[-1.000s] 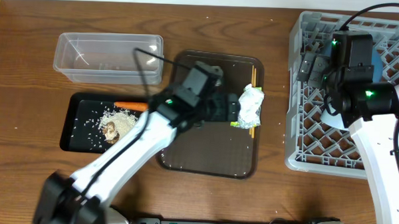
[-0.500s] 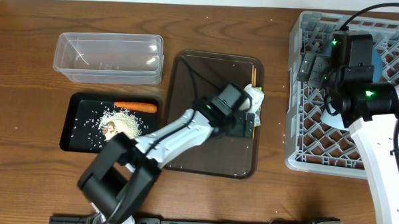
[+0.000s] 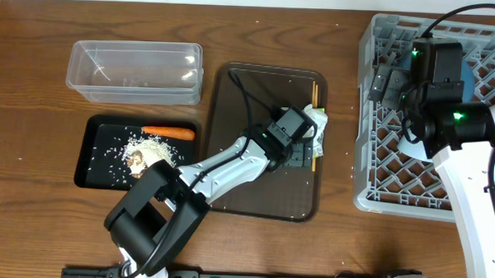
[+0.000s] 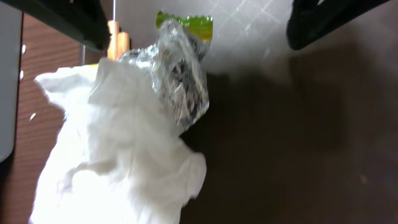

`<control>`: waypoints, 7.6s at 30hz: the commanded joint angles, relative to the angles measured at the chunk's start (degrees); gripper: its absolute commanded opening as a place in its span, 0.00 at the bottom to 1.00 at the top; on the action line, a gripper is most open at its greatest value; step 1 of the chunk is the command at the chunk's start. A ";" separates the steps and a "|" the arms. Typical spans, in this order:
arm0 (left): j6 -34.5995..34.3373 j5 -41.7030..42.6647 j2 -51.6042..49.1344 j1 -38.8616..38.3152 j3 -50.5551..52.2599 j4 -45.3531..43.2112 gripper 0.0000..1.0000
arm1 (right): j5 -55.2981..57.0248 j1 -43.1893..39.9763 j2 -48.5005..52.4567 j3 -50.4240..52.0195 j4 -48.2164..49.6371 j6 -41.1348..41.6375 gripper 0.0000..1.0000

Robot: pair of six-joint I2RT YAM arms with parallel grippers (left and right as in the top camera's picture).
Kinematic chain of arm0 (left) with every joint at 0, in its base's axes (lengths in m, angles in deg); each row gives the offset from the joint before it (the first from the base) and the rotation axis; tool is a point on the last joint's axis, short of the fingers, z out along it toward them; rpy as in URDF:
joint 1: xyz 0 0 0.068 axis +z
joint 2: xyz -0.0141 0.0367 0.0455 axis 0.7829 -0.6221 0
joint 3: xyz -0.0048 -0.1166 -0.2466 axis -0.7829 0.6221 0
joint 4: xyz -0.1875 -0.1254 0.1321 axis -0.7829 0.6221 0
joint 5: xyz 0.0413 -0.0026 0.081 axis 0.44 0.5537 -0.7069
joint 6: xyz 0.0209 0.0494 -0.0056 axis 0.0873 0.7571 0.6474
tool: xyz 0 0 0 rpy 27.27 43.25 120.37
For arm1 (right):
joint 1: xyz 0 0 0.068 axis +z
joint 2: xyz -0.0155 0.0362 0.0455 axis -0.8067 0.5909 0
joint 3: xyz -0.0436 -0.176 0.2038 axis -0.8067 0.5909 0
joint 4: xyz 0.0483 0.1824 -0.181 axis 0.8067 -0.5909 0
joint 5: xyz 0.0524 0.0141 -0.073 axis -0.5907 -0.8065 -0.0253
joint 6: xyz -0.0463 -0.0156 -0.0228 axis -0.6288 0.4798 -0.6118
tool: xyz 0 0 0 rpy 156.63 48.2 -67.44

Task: Sort waste into correct bins and load items into the dishwasher rack
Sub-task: 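Reach the left gripper to the brown tray and grasp the snack wrapper, then lift the wrapper and carry it left toward the clear plastic bin, then drop the wrapper into the clear bin and open the left gripper, then return the left gripper to the brown tray and grasp the white tissue, then carry the tissue left and release it into the clear bin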

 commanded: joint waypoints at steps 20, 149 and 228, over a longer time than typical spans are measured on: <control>-4.44 -1.79 -4.72 0.22 -0.42 -2.95 0.61 | 0.83 -0.22 -0.20 -0.57 -0.07 -0.52 0.99; -5.01 4.11 34.40 30.93 -0.42 3.43 0.91 | 0.83 -0.22 -0.20 -0.57 -0.07 -0.52 0.99; 4.26 -13.16 19.47 38.27 -4.70 -0.46 0.06 | 0.85 -0.22 -0.20 -0.57 -0.07 -0.52 0.99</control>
